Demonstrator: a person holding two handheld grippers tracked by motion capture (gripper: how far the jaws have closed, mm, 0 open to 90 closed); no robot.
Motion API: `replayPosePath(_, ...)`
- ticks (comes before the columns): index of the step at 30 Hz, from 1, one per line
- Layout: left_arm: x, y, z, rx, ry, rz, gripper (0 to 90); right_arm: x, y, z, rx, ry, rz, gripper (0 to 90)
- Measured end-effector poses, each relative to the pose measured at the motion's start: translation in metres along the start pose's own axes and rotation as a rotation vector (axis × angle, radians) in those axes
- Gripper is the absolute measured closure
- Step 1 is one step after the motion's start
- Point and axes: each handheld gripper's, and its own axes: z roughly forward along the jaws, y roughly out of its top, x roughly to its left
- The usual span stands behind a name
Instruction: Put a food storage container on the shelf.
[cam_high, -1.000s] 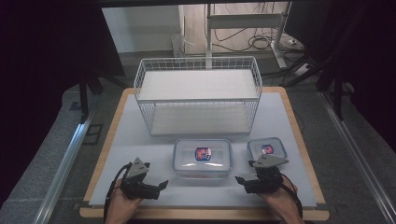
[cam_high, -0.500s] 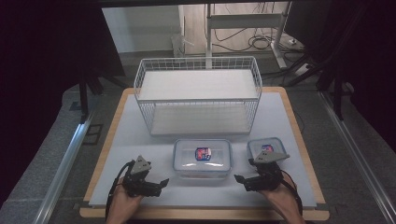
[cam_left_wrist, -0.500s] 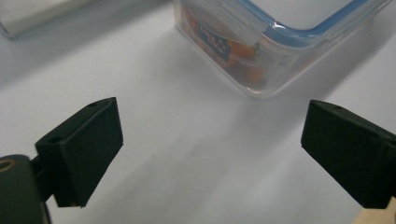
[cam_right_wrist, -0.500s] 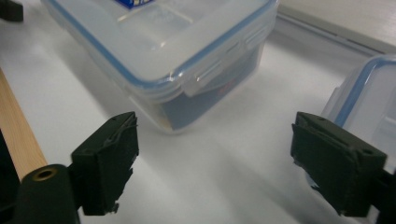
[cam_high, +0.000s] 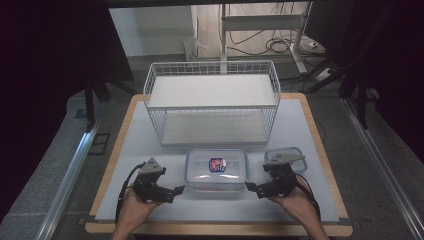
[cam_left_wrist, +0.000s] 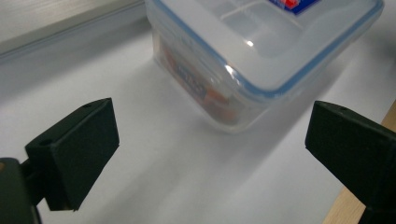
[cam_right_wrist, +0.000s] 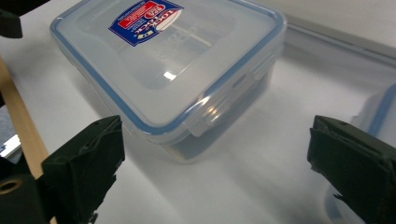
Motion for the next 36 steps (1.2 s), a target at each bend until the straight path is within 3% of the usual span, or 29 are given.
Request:
replayPosePath(6, 0.008, 0.014, 0.009, 0.006, -0.067, -0.024, 6.2, -0.003, 0.008, 0.008, 0.024, 0.024, 0.013, 8.6)
replayPosePath(11, 0.012, 0.028, 0.027, 0.040, -0.141, -0.043, 6.7, -0.008, 0.017, 0.020, 0.045, 0.054, 0.030, 13.2)
replayPosePath(14, 0.013, 0.034, 0.041, 0.067, -0.172, -0.047, 5.5, -0.012, 0.021, 0.029, 0.057, 0.097, 0.070, 12.7)
replayPosePath(20, 0.017, 0.039, 0.062, 0.104, -0.245, -0.103, 0.7, -0.017, 0.026, 0.044, 0.083, 0.167, 0.145, 9.0)
replayPosePath(22, 0.020, 0.038, 0.065, 0.107, -0.271, -0.127, 0.6, -0.017, 0.027, 0.047, 0.089, 0.167, 0.160, 7.5)
replayPosePath(24, 0.020, 0.038, 0.065, 0.110, -0.273, -0.134, 0.4, -0.018, 0.028, 0.048, 0.093, 0.173, 0.174, 7.9)
replayPosePath(25, 0.018, 0.039, 0.063, 0.112, -0.265, -0.135, 2.2, -0.021, 0.027, 0.052, 0.109, 0.211, 0.220, 8.3)
replayPosePath(29, 0.014, 0.037, 0.055, 0.109, -0.245, -0.117, 5.3, -0.018, 0.029, 0.050, 0.115, 0.205, 0.201, 10.1)
replayPosePath(33, 0.010, 0.034, 0.044, 0.079, -0.225, -0.094, 14.0, -0.016, 0.027, 0.040, 0.088, 0.198, 0.193, 21.2)
replayPosePath(36, 0.008, 0.028, 0.038, 0.041, -0.220, -0.099, 21.0, -0.015, 0.025, 0.033, 0.066, 0.200, 0.188, 28.0)
